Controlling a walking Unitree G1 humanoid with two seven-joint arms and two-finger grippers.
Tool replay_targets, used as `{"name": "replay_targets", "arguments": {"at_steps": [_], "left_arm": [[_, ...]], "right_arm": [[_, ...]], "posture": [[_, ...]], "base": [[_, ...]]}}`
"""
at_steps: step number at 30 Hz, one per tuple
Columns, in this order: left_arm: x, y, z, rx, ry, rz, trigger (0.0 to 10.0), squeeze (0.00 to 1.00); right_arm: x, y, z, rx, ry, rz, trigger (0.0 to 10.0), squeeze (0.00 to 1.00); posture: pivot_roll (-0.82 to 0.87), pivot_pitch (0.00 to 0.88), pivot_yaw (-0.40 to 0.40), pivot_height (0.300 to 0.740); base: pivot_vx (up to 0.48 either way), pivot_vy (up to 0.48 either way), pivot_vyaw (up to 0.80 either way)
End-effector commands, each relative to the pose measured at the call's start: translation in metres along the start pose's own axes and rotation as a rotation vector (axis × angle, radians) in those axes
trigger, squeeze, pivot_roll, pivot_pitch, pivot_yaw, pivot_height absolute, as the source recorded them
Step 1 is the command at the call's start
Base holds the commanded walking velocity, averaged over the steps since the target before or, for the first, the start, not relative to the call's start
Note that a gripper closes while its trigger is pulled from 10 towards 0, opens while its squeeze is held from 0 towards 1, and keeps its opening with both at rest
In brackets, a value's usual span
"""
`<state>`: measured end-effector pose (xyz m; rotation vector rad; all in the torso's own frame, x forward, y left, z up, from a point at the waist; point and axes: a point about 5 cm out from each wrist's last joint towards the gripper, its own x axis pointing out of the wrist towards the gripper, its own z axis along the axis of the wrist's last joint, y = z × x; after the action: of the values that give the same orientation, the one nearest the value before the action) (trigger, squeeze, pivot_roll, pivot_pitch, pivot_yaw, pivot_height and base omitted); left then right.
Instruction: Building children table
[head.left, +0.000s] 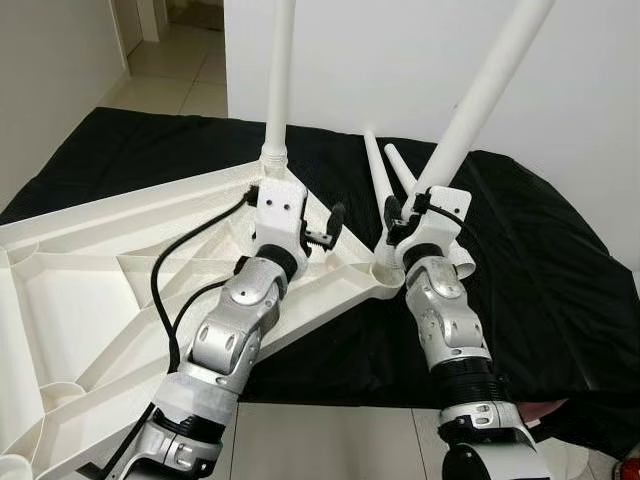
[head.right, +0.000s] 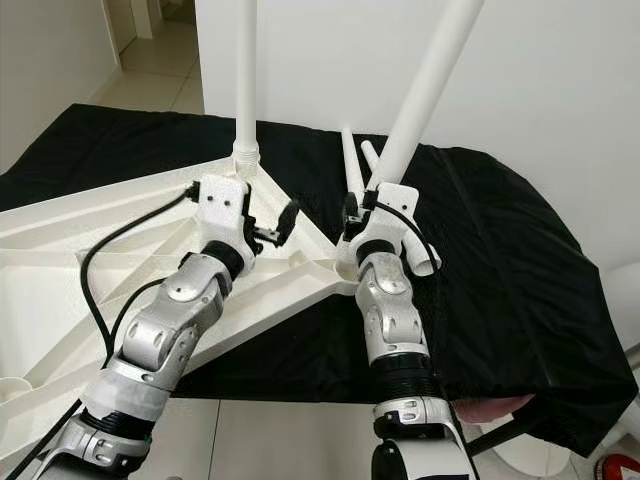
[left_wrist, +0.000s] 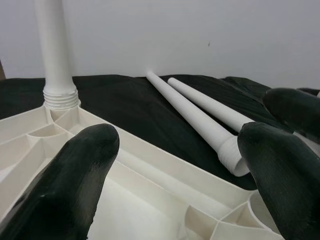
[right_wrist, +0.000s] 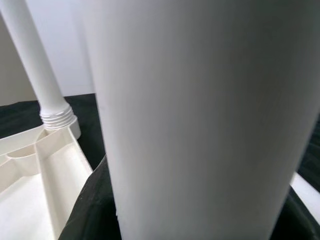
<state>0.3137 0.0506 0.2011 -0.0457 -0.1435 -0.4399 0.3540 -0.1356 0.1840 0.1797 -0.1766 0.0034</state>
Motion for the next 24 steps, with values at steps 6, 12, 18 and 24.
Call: {"name": "replay_targets", "arguments": {"at_steps": [6,12,18,24], "left_arm": [[-0.01,-0.021,-0.021,0.14,0.047,-0.307,10.0,0.0],[-0.016,-0.022,-0.032,0.185,0.065,-0.347,10.0,0.0],[-0.022,-0.029,-0.044,0.202,0.111,-0.391,10.0,0.0],[-0.022,-0.036,-0.055,0.216,0.18,-0.419,10.0,0.0]], "right_arm": [[-0.009,-0.009,-0.011,-0.018,-0.013,0.04,10.0,0.0],[-0.01,-0.01,-0.015,-0.034,-0.01,0.063,10.0,0.0],[-0.008,-0.011,-0.013,-0.041,-0.024,0.064,10.0,0.0],[-0.007,-0.012,-0.011,-0.044,-0.04,0.06,10.0,0.0]], "posture": [[0.02,0.0,-0.076,0.74],[0.02,0.0,-0.084,0.74],[0.02,0.0,-0.079,0.74],[0.02,0.0,-0.074,0.74]], "base": [[0.0,0.0,0.0],[0.0,0.0,0.0],[0.0,0.0,0.0],[0.0,0.0,0.0]]}}
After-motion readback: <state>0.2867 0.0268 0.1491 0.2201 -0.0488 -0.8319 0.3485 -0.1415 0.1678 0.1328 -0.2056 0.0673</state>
